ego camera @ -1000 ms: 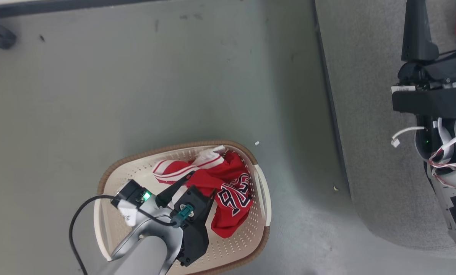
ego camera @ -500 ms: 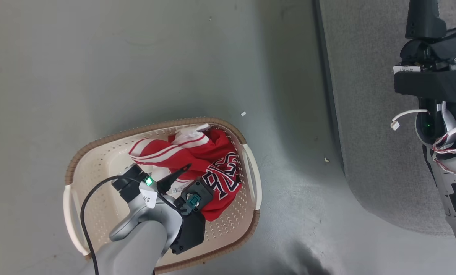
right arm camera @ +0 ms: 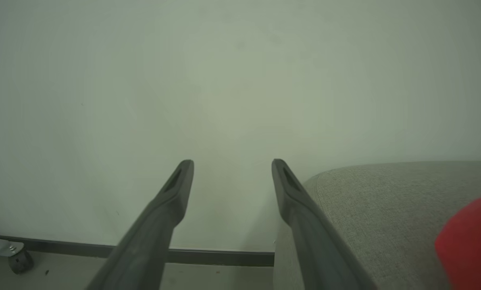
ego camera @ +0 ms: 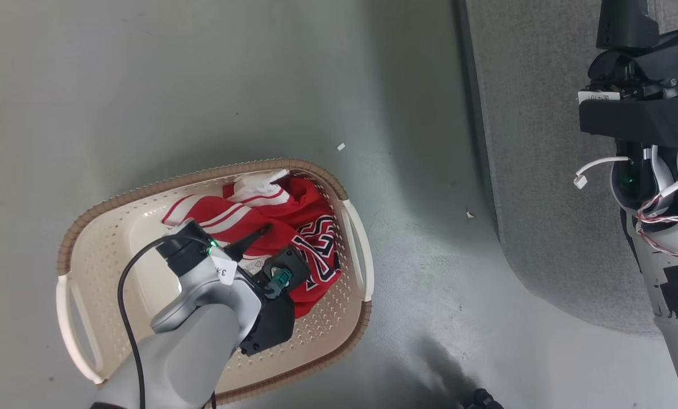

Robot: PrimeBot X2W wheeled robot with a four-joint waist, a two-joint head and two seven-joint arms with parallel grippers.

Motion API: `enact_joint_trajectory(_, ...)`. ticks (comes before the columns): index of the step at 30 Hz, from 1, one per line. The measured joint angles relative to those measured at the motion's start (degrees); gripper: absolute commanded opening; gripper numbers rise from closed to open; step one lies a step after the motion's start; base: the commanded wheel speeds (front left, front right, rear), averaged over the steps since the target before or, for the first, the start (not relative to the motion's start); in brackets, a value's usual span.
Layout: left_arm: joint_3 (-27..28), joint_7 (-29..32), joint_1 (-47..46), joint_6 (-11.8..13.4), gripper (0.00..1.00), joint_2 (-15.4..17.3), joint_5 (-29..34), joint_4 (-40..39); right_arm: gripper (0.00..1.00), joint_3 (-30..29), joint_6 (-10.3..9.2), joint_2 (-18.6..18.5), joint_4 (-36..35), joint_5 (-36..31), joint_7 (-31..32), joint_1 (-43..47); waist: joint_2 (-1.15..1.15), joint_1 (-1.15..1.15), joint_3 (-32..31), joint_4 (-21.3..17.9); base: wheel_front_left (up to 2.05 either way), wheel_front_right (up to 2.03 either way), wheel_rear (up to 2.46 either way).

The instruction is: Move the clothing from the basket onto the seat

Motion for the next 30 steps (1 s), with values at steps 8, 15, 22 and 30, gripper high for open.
enact_joint_trajectory(8,-0.3,-1.6,-1.7,0.0,0.0,-0.8,0.3,2.6,1.0,-0.5,0.27,0.4,0.6,-1.1,0.0,0.1,-0.01,0.0,0.6,-0.5,0.0,0.0,0.0)
enact_joint_trajectory(15,0.3,-4.5,-1.7,0.0,0.0,-1.7,-0.9,4.0,1.0,-1.5,0.96,0.4,2.1,-1.4,0.0,0.2,-0.01,0.0,-0.2,-0.2,0.0,0.0,0.0)
enact_joint_trajectory(22,3.2,-7.6,-1.7,0.0,0.0,-2.3,-4.1,4.2,1.0,-2.5,1.26,0.5,4.3,-1.6,0.0,0.9,-0.01,-0.01,-1.9,0.8,0.0,0.0,0.0)
enact_joint_trajectory(30,7.4,-11.5,-1.7,0.6,0.0,-2.9,-8.5,3.3,1.0,-2.5,2.21,1.1,7.7,-2.4,0.0,3.4,-0.01,-0.01,-5.4,2.3,0.0,0.0,0.0)
